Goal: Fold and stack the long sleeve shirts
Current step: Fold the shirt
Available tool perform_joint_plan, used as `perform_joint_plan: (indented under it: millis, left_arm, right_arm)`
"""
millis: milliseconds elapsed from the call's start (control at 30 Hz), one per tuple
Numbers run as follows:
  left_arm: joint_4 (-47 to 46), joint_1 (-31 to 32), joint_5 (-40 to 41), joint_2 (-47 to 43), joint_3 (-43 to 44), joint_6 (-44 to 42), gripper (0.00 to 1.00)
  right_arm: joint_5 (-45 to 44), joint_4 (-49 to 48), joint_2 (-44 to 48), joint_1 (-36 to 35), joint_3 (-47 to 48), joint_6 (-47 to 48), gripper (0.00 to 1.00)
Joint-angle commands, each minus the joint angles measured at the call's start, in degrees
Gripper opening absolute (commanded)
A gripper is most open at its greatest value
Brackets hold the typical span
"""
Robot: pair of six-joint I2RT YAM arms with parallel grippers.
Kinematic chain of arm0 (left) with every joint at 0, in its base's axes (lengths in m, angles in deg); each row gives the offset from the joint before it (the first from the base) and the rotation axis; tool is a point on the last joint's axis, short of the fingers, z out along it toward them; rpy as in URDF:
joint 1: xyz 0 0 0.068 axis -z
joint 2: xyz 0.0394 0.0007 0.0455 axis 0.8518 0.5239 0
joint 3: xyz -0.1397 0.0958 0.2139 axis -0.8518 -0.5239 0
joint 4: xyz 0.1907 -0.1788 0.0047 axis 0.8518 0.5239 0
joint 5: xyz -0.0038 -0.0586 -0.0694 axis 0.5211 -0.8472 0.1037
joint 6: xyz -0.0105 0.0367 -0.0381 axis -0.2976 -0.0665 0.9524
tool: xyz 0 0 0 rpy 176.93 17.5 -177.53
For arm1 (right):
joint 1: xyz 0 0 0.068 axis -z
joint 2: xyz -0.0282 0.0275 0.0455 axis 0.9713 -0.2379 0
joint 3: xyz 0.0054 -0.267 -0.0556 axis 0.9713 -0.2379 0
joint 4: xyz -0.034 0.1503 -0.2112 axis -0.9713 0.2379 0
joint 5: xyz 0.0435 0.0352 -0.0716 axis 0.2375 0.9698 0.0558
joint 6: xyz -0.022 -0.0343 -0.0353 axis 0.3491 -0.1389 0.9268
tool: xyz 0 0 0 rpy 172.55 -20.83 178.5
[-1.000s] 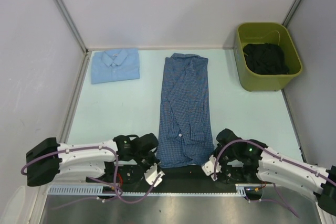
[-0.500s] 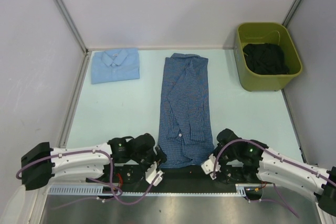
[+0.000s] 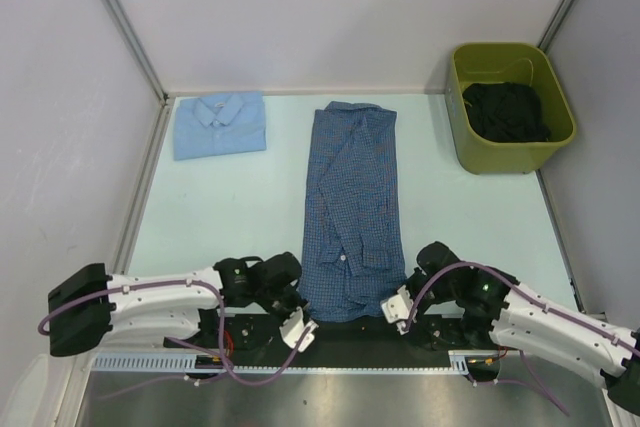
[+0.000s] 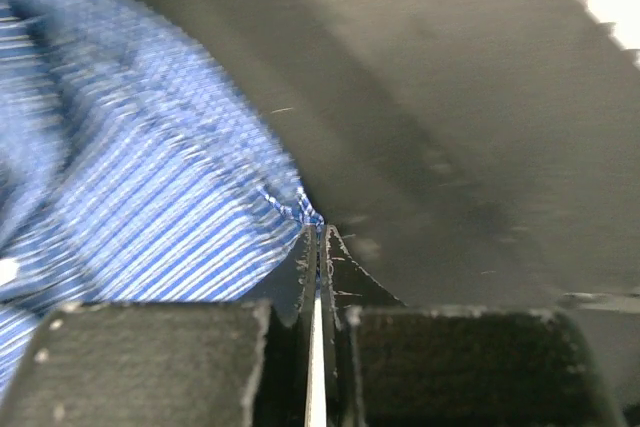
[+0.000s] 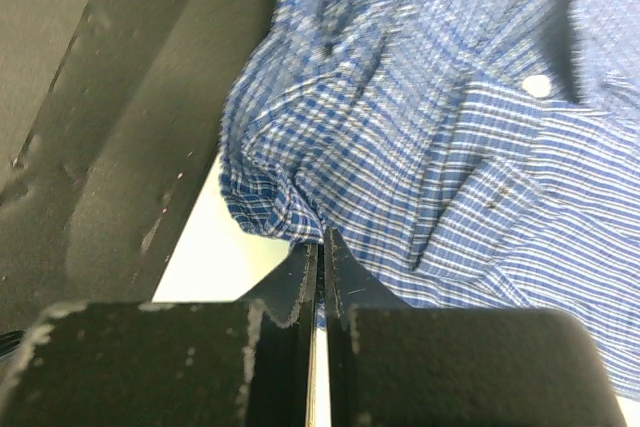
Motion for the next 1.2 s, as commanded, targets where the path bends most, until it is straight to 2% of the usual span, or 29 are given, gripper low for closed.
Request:
perform_joint_plan:
  millis: [0,33,67,100,167,200,267,400,600,700,733,767,800,900,1000,1067,1133,1167]
  left_arm:
    - [-4.87,-0.47,3.72,-3.65,0.95,1.55,0.0]
    - [-4.87,-0.55,4.25,-4.0,0.51,1.56,0.0]
    - [-4.87,-0.55,5.39,-4.09,0.24,1.38,0.08]
    - [-4.43,-0.55,5.92,-4.44,-0.11,0.16,0.22]
    - [-3.12,-1.51,5.4,-6.62,-0.99,-1.77,0.58]
    - [-1.54,-2.13,4.27,-7.51,-1.16,-4.13,0.66]
    - [0.39,-3.01,3.73,-8.83,-1.78,-5.73,0.7]
    - [0.5,-4.07,3.11,-7.53,-1.96,-6.79,0.71]
    - [-3.81,-4.33,3.99,-0.07,-1.96,-8.28,0.66]
    - [-4.87,-4.51,3.55,1.18,-0.82,-8.9,0.51]
    - [-4.69,-4.6,2.42,1.1,-0.38,-8.81,0.35]
    - [-4.17,-4.6,1.63,0.92,-0.11,-8.9,0.26]
    - [-3.47,-4.6,0.92,0.22,0.41,-8.64,0.12]
    - [-0.22,-4.42,-1.8,-1.71,1.38,-7.67,0.0]
    - [4.79,-3.54,-4.09,-5.4,2.09,-7.67,0.0]
    - [5.41,-3.54,-3.84,-7.69,2.52,-4.69,0.0]
    - [6.11,-4.85,-4.27,-7.7,4.01,-2.32,0.0]
    - [6.12,-7.56,-5.66,-7.35,5.41,-1.61,0.0]
  right_arm:
    - [0.53,1.24,3.12,-0.5,2.46,-3.46,0.0]
    - [0.18,1.5,3.3,-0.5,2.2,-3.55,0.0]
    - [0.18,1.51,3.39,-0.5,2.11,-3.55,0.0]
    - [0.18,1.59,3.39,-0.5,2.02,-3.37,0.0]
    - [0.35,0.72,2.77,-0.5,1.93,-3.29,0.0]
    - [0.44,0.37,2.51,-0.5,2.02,-3.2,0.0]
    - [0.53,-0.43,1.28,-0.33,2.11,-3.11,0.0]
    - [0.53,-1.3,-0.04,-0.41,2.28,-3.02,0.0]
    - [0.36,-2.27,-0.74,-0.41,1.76,-2.49,0.0]
    - [0.62,-2.89,-1.18,-0.32,1.67,-2.41,0.0]
    - [0.71,-2.97,-1.27,-0.32,1.93,-2.58,0.0]
    - [0.97,-2.71,-1.36,-0.32,2.19,-2.67,0.0]
    - [1.49,-1.58,-1.27,-0.41,2.46,-2.58,0.0]
    - [2.9,3.33,0.74,-0.94,3.69,-1.88,0.0]
    - [3.78,6.69,4.61,-2.08,4.83,-2.14,0.0]
    - [3.17,6.26,5.23,-2.08,5.7,-3.36,0.0]
    - [2.03,5.64,4.01,-1.99,6.76,-4.77,0.0]
    - [1.07,5.29,3.31,-1.91,8.07,-6.26,0.0]
